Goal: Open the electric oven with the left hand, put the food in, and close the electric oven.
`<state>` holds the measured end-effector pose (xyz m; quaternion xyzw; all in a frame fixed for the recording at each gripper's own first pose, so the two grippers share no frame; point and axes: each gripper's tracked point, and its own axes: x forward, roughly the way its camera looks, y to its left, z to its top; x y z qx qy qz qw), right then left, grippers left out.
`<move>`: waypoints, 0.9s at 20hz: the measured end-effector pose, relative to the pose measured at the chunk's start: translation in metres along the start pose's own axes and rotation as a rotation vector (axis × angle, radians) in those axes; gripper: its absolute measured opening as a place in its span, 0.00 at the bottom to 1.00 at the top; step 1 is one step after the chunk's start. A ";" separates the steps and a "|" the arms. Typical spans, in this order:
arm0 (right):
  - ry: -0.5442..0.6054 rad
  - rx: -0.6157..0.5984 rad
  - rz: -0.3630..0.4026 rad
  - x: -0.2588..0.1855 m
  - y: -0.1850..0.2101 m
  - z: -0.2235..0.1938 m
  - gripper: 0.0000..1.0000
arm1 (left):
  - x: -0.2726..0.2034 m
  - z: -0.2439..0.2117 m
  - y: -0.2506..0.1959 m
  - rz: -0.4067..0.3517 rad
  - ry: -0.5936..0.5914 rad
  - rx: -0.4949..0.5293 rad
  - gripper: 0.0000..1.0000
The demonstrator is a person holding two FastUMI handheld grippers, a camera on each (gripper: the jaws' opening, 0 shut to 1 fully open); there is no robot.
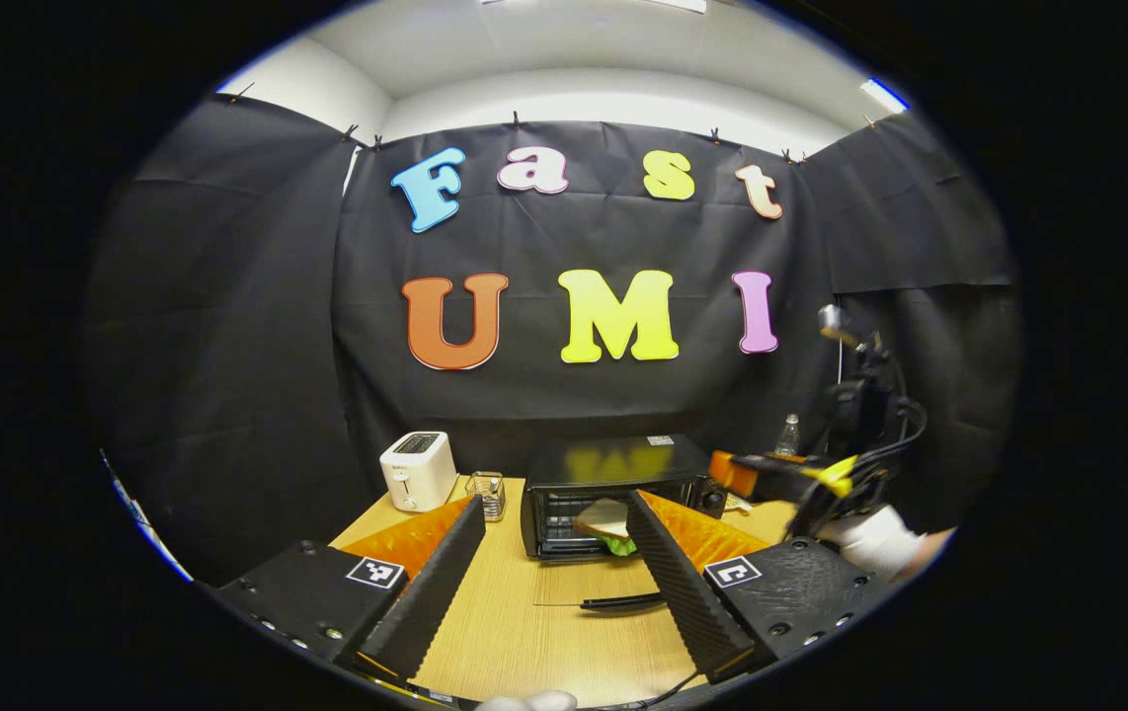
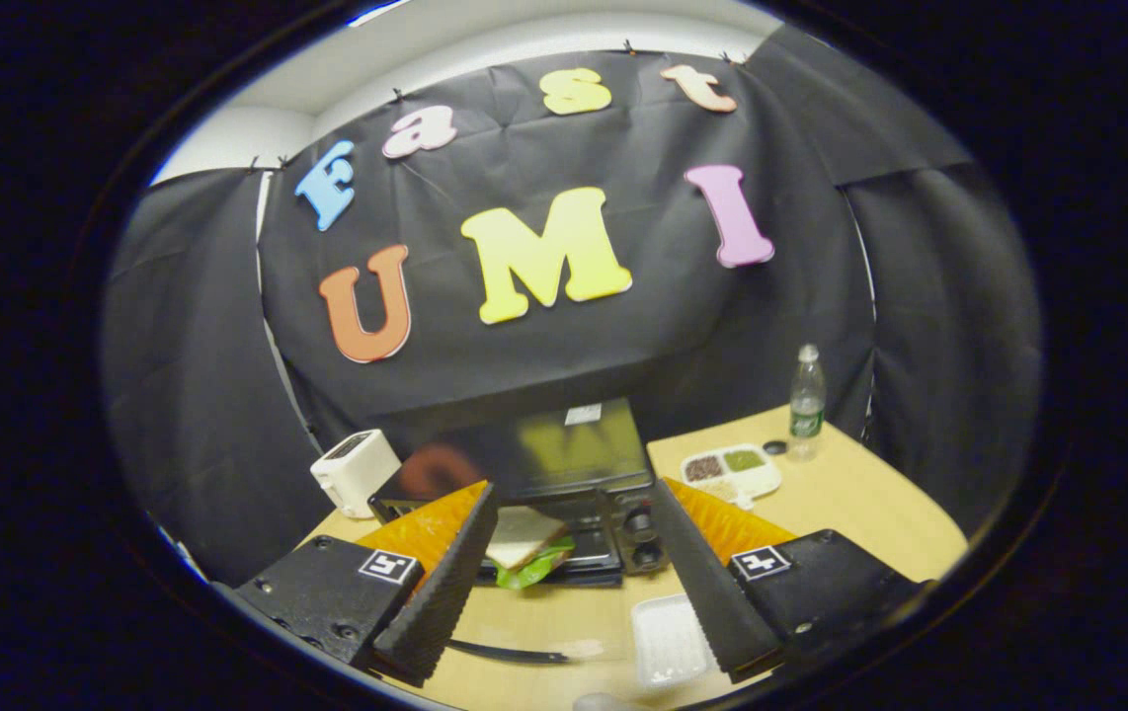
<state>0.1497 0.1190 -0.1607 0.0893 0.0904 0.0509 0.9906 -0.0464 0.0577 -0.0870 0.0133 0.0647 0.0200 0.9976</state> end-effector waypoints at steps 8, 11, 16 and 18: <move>-0.126 -0.112 -0.074 -0.108 -0.085 0.082 0.94 | 0.016 -0.048 -0.027 -0.017 0.057 0.023 0.94; -0.139 -0.152 -0.099 -0.133 -0.111 0.093 0.94 | 0.027 -0.080 -0.047 -0.037 0.105 0.025 0.95; -0.109 -0.152 -0.101 -0.156 -0.135 0.094 0.94 | 0.044 -0.146 -0.082 -0.064 0.207 0.020 0.95; -0.096 -0.154 -0.088 -0.160 -0.140 0.091 0.94 | 0.052 -0.176 -0.091 -0.060 0.261 0.014 0.96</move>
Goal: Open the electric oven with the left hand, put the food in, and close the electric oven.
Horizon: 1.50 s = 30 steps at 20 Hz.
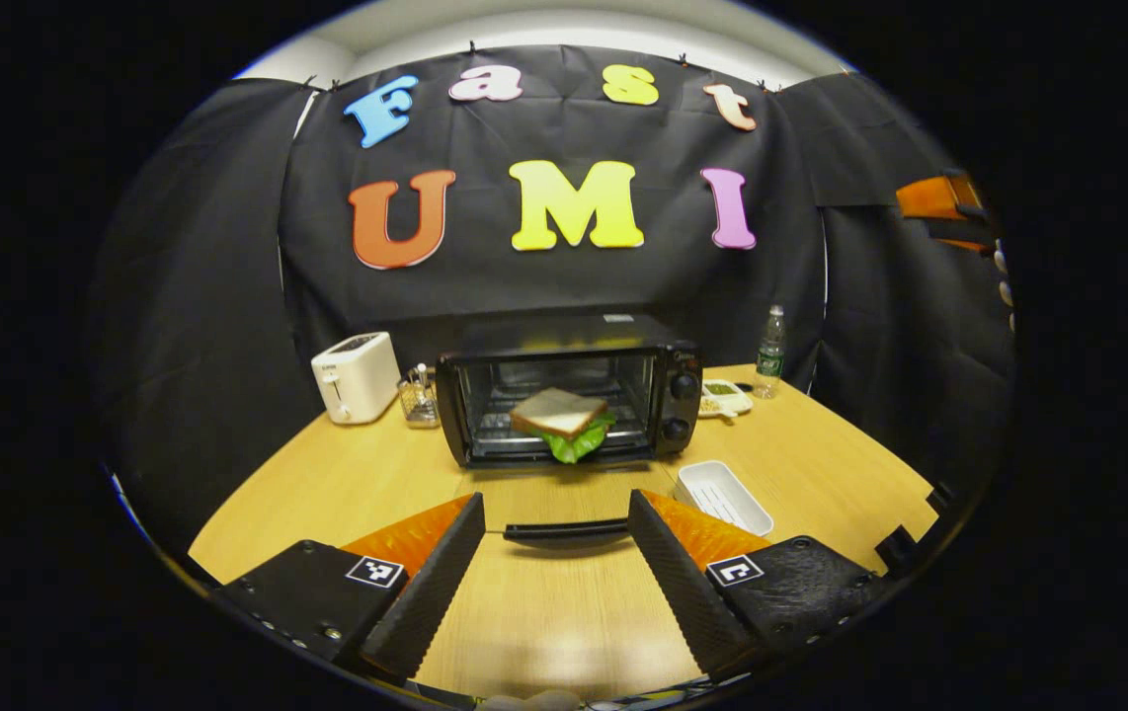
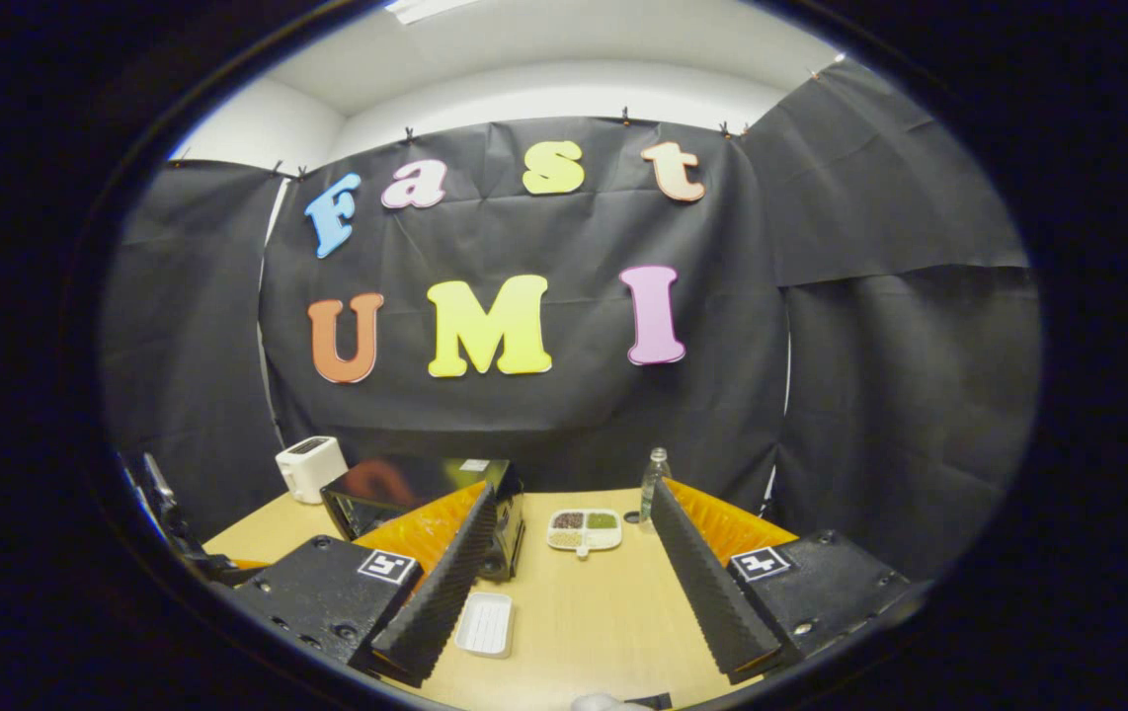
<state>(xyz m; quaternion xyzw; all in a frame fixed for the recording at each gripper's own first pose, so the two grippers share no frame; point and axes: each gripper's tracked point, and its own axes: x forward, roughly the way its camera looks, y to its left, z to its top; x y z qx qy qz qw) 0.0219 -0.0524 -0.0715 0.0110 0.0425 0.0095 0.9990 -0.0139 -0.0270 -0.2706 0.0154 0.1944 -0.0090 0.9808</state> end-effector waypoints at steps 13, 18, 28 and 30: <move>0.109 -0.063 0.008 -0.004 -0.029 -0.019 0.95 | 0.084 -0.087 -0.019 0.036 0.130 -0.059 0.96; 0.136 -0.058 0.014 0.004 -0.032 -0.026 0.95 | 0.099 -0.089 -0.015 0.047 0.137 -0.046 0.96; 0.152 -0.056 0.030 0.014 -0.028 -0.026 0.95 | 0.098 -0.084 -0.014 0.047 0.138 -0.040 0.96; 0.148 -0.059 0.034 0.015 -0.026 -0.023 0.95 | 0.099 -0.083 -0.013 0.044 0.148 -0.043 0.95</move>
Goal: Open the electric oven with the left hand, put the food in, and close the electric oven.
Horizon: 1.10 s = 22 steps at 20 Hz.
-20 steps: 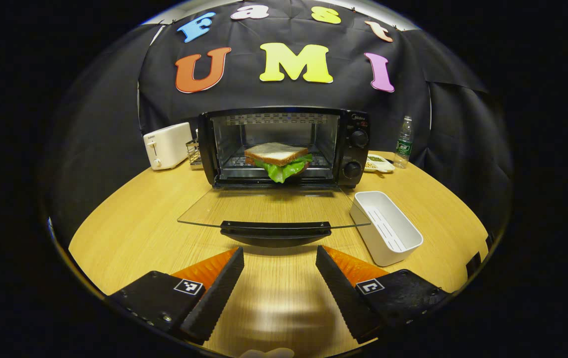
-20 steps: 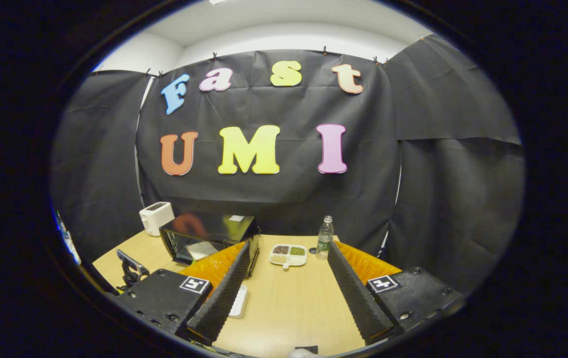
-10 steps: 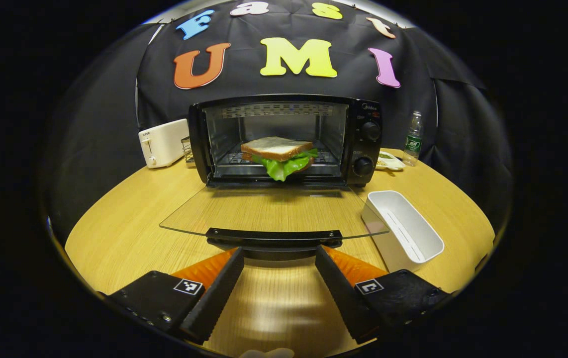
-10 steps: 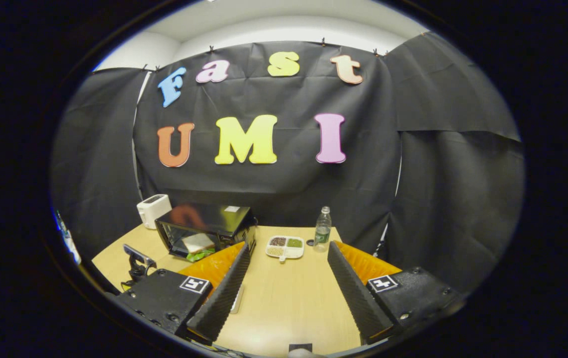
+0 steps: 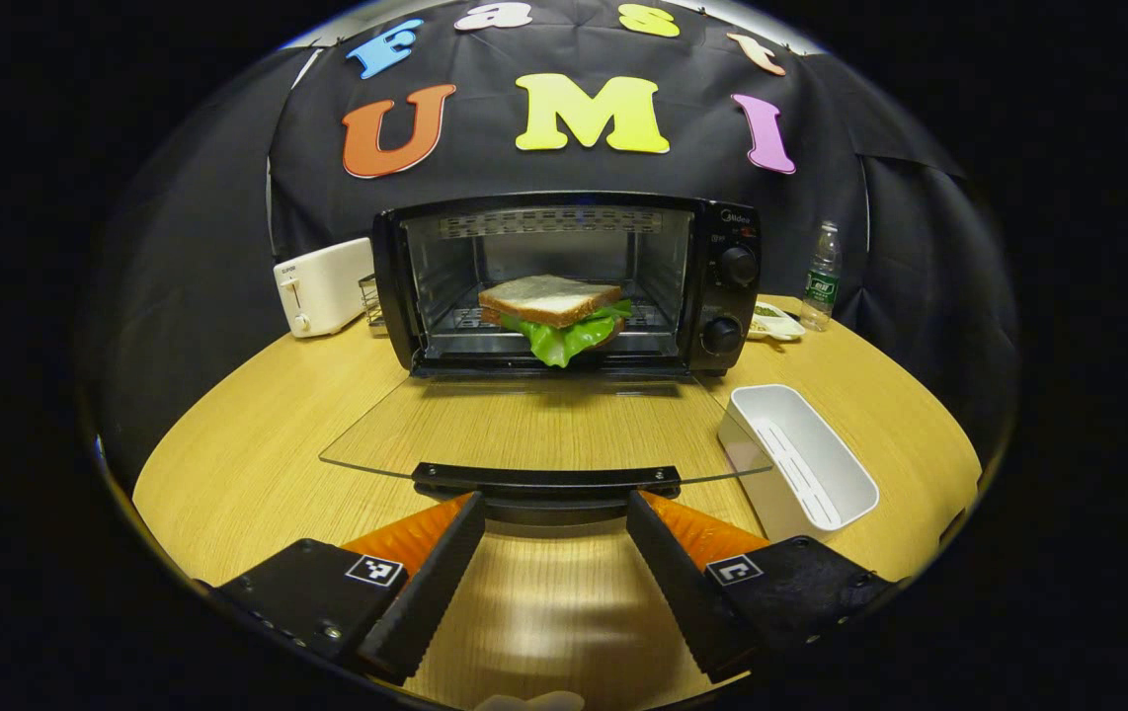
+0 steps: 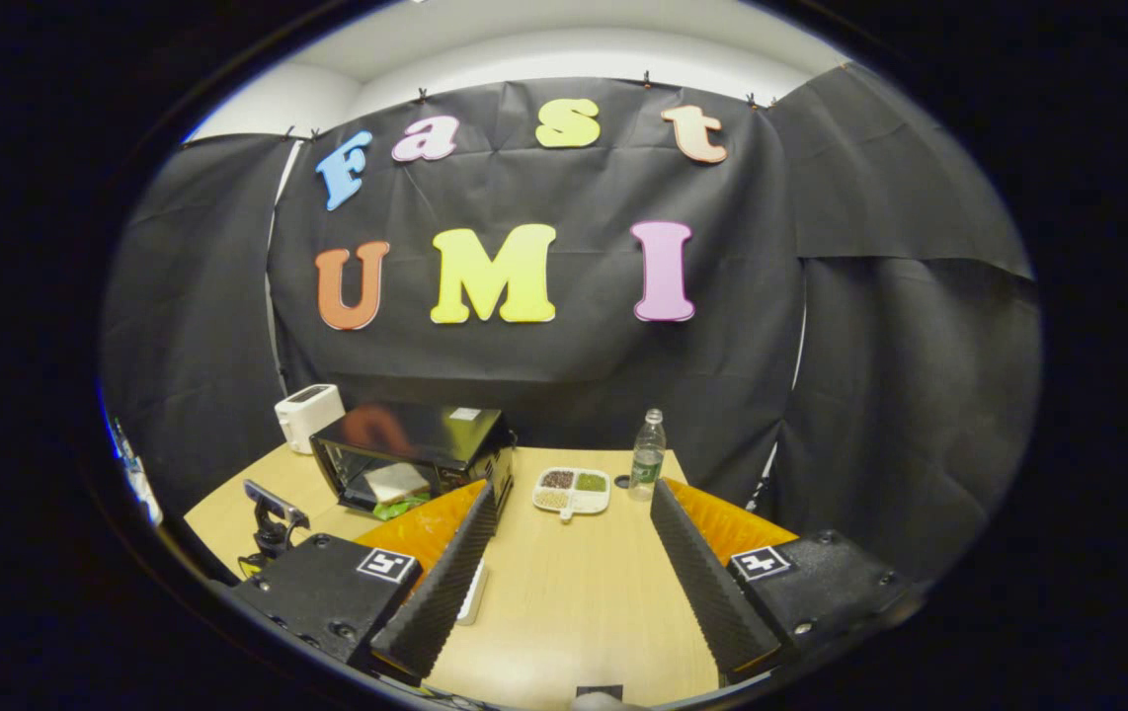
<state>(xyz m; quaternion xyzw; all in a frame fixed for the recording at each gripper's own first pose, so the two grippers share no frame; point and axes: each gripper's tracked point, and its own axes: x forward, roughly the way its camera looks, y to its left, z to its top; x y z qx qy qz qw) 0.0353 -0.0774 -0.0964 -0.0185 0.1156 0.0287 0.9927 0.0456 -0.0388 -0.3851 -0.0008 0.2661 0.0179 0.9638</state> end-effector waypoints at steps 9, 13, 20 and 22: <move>-0.021 0.034 -0.002 0.004 -0.005 0.014 0.95 | -0.007 0.029 0.001 -0.012 -0.017 0.016 0.95; -0.032 0.049 -0.005 0.006 -0.008 0.019 0.95 | -0.010 0.061 0.001 -0.022 -0.062 0.006 0.95; -0.043 0.071 -0.016 0.015 -0.011 0.025 0.95 | -0.003 0.108 0.005 0.000 -0.099 0.069 0.96; -0.045 0.075 -0.022 0.017 -0.014 0.026 0.95 | 0.003 0.125 0.005 0.007 -0.124 0.064 0.98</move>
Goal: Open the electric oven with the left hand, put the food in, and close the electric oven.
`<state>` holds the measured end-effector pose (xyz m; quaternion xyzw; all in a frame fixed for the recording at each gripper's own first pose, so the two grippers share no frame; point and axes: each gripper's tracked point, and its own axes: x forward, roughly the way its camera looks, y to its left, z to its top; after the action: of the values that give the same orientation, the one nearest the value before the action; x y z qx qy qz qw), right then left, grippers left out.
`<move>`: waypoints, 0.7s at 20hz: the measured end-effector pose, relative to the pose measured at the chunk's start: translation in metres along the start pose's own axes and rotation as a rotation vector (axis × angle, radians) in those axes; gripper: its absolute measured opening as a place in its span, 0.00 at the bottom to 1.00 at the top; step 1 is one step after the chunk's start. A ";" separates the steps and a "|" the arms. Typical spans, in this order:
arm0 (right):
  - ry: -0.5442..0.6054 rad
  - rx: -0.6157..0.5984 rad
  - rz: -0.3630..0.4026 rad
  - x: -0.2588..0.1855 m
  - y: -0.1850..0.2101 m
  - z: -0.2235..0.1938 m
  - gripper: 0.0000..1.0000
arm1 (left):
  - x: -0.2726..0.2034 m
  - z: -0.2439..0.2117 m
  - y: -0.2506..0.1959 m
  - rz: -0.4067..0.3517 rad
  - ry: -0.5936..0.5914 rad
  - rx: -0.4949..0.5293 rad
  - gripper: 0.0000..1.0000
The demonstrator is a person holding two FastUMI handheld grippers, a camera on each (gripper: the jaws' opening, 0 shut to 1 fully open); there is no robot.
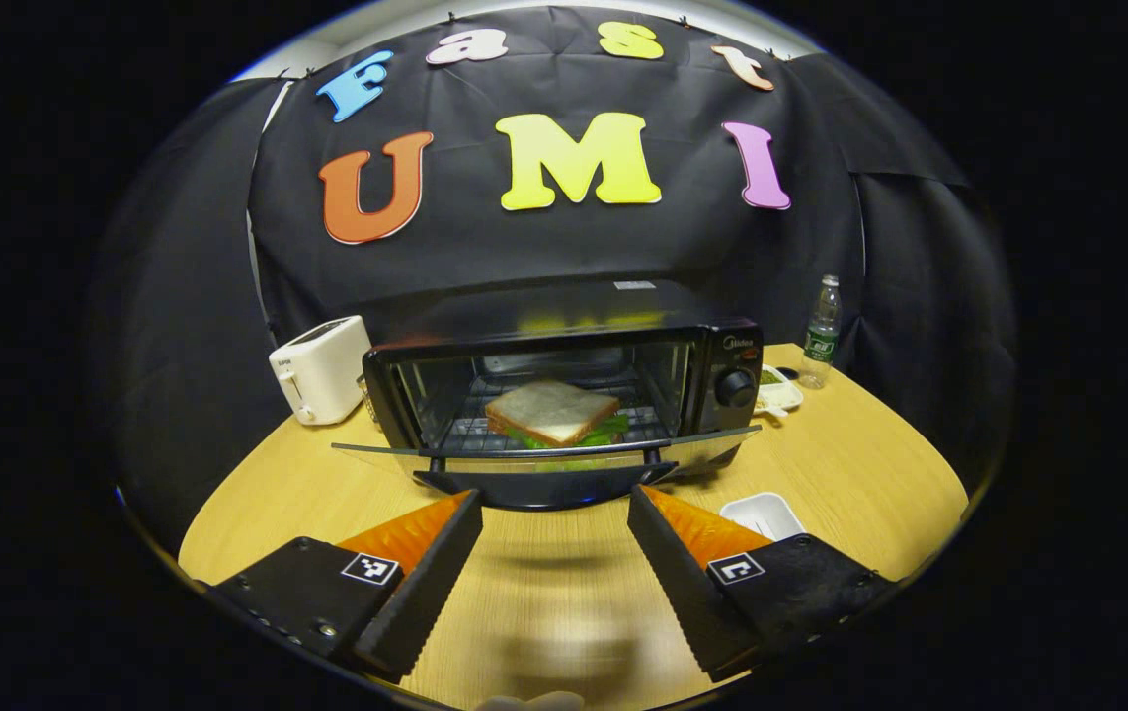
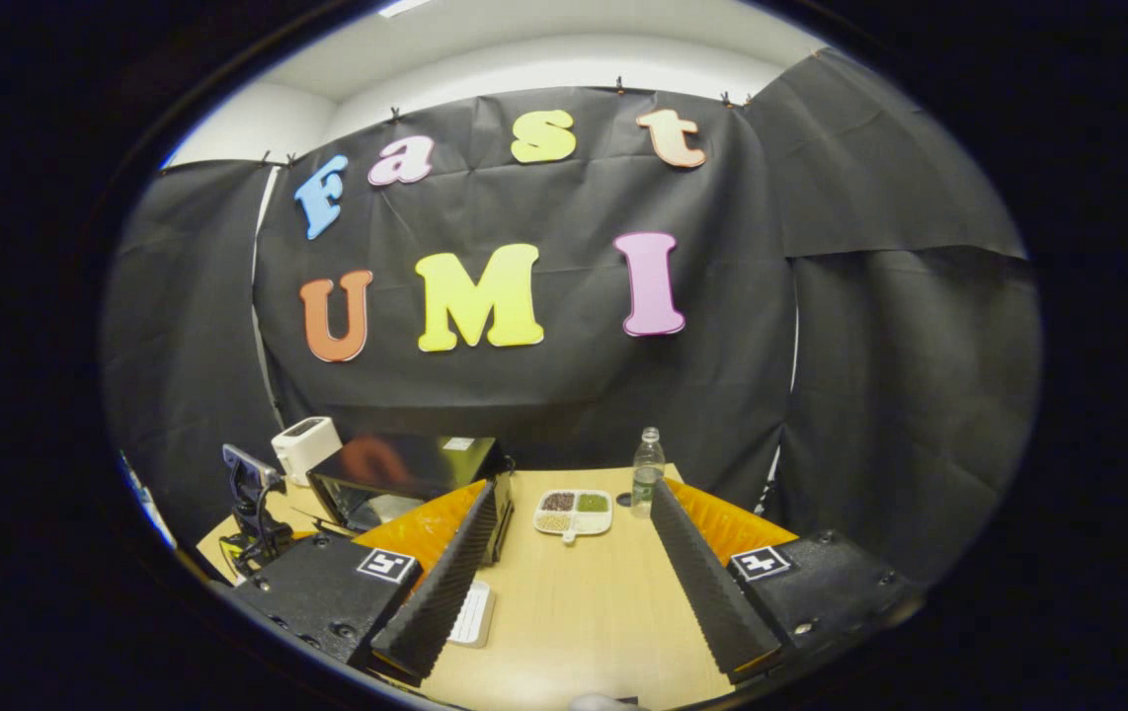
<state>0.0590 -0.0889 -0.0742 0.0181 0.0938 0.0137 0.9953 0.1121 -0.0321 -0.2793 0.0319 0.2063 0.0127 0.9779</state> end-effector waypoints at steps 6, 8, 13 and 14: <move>-0.003 0.005 -0.028 0.008 -0.010 0.004 0.94 | 0.032 0.043 0.005 0.012 -0.049 0.002 0.97; -0.005 0.003 -0.034 0.008 -0.012 0.004 0.95 | 0.040 0.054 0.007 0.011 -0.063 0.005 0.97; 0.005 0.010 -0.039 0.012 -0.014 0.002 0.95 | 0.048 0.057 0.010 0.017 -0.058 0.011 0.97; 0.007 0.006 -0.041 0.013 -0.014 0.002 0.95 | 0.047 0.056 0.010 0.018 -0.053 0.012 0.97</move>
<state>0.0724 -0.1030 -0.0748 0.0193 0.0977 -0.0067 0.9950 0.1777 -0.0240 -0.2466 0.0400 0.1802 0.0193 0.9826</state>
